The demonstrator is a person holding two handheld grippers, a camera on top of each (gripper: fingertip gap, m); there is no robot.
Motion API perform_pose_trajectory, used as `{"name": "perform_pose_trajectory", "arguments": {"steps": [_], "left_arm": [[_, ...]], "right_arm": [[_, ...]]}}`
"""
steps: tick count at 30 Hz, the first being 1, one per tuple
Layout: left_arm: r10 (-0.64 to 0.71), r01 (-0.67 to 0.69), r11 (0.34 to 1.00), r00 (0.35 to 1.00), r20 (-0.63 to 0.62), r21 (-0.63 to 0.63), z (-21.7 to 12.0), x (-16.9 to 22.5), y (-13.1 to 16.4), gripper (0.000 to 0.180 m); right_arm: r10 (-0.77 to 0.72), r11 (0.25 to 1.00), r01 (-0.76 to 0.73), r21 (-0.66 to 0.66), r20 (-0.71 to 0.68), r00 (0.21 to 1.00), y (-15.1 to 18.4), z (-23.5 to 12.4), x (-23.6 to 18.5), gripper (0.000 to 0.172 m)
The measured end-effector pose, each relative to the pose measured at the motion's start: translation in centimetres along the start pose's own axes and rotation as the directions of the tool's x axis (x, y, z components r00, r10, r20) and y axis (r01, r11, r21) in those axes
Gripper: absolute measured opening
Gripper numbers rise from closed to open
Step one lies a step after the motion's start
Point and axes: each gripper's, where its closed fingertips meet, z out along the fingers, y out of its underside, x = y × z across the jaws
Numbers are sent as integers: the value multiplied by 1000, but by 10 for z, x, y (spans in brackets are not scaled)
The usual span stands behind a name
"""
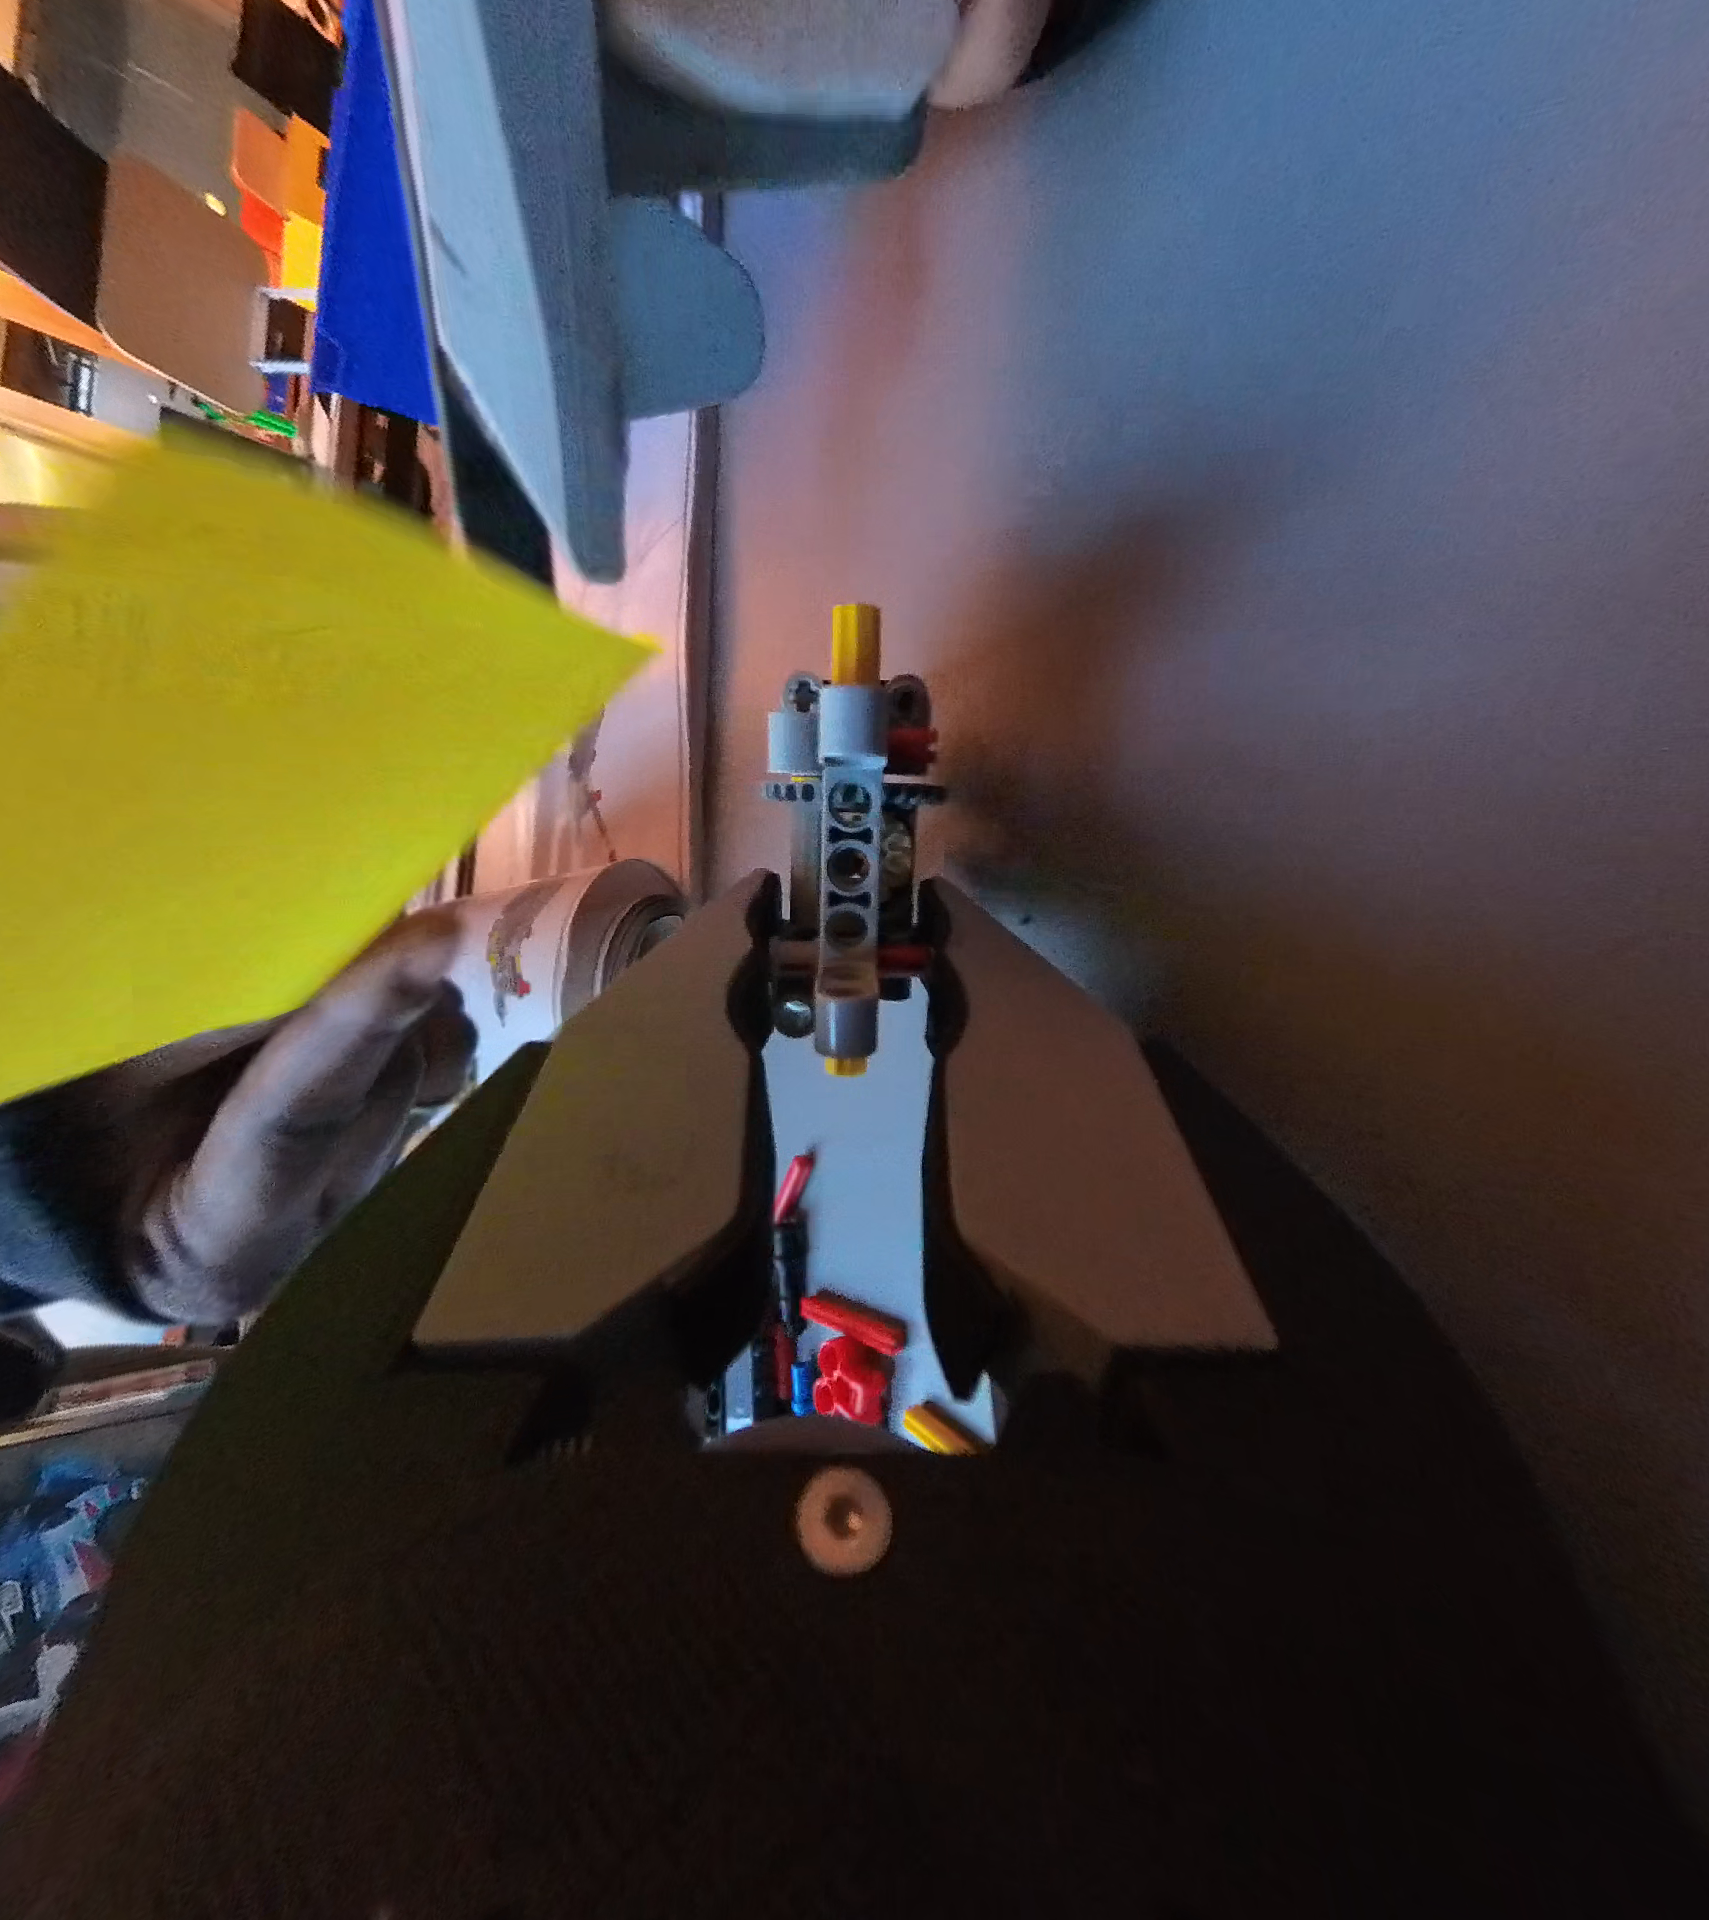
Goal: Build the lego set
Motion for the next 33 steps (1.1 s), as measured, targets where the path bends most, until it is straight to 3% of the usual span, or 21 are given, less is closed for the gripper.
{"name": "perform_pose_trajectory", "arguments": {"steps": [6,10,11,12,14,21,22,23,24,33], "left_arm": [[-20,20,1000,1000,-18,6,-1,2,1,24],[-36,36,999,999,-21,6,-1,1,2,24],[-38,38,999,999,-22,7,-1,1,2,24],[-39,39,999,999,-23,8,-1,1,2,24],[-33,33,999,999,-21,-2,0,1,4,24],[-47,48,999,998,-31,15,-1,1,2,24],[-36,36,999,999,-25,8,-1,1,3,24],[-28,28,1000,999,-20,-1,-1,1,5,24],[-23,23,1000,1000,-18,-4,-1,1,6,24],[-64,64,998,998,-28,2,-2,-1,8,24]], "right_arm": [[-378,926,378,-5,-12,926,-4,7,-40,67],[-469,876,467,-122,14,883,19,19,-51,70],[-502,855,495,-157,-7,865,23,21,-48,60],[-546,825,529,-200,-42,836,25,23,-43,27],[-600,786,573,-233,-57,798,28,25,-40,19],[-473,867,462,-188,-13,881,29,18,-38,21],[-465,871,456,-182,-7,885,29,16,-38,16],[-458,875,451,-175,4,889,29,12,-38,0],[-446,882,443,-159,16,895,27,8,-39,0],[-366,925,343,-167,-134,921,19,-7,-6,0]]}}
